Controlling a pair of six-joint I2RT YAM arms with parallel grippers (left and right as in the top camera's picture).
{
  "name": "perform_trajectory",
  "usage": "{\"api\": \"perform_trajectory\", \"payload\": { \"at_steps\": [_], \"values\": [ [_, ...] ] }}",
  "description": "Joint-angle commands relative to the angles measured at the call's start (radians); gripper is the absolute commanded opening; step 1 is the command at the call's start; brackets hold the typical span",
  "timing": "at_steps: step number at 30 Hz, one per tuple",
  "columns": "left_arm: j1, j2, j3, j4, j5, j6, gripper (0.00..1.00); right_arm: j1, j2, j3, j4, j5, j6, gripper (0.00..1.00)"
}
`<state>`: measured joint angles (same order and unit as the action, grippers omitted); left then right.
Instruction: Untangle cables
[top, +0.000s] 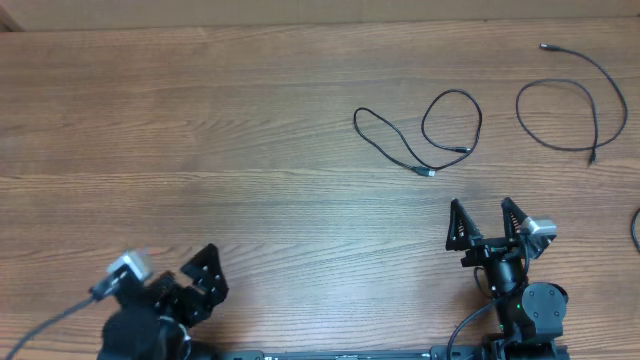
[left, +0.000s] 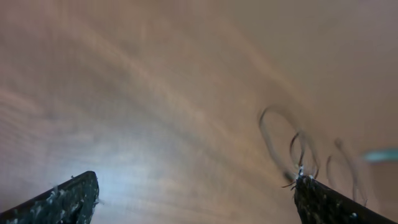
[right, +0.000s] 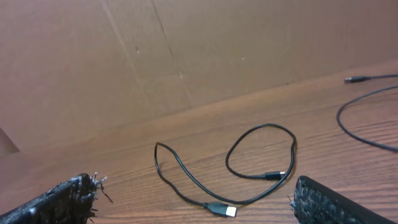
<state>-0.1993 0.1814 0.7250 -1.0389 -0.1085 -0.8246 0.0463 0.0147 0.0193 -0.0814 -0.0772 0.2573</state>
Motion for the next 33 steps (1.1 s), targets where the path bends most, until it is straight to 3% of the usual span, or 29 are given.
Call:
{"api": "perform_trajectory", "payload": {
  "at_steps": [1,7,12,15,19,23,26,33],
  "values": [
    [0.061,-0.106,-0.099,0.083,0.035,0.163,1.0,-0.003,-0.012,-0.011,0.005,0.009,-0.007,1.0],
    [0.135,-0.177,-0.34,0.517,0.13,0.311,1.0,-0.003,-0.012,-0.011,0.005,0.009,-0.007,1.0],
    [0.143,-0.178,-0.58,0.961,0.151,0.364,1.0,-0.003,-0.012,-0.011,0.005,0.009,-0.007,1.0],
    [0.143,-0.178,-0.7,1.134,0.144,0.401,0.99,-0.003,-0.012,-0.011,0.005,0.009,-0.007,1.0],
    [0.143,-0.179,-0.72,1.082,0.119,0.463,1.0,-0.003,-0.012,-0.011,0.005,0.009,-0.007,1.0],
    [0.143,-0.178,-0.72,0.951,0.12,0.655,0.99,-0.003,-0.012,-0.011,0.005,0.009,-0.007,1.0],
    [0.143,-0.178,-0.72,0.957,0.128,0.785,1.0,-0.003,-0.012,-0.011,0.005,0.009,-0.007,1.0],
    [0.143,-0.178,-0.72,0.961,0.124,0.811,0.99,-0.003,-0.012,-0.011,0.005,0.009,-0.007,1.0]
  ]
}}
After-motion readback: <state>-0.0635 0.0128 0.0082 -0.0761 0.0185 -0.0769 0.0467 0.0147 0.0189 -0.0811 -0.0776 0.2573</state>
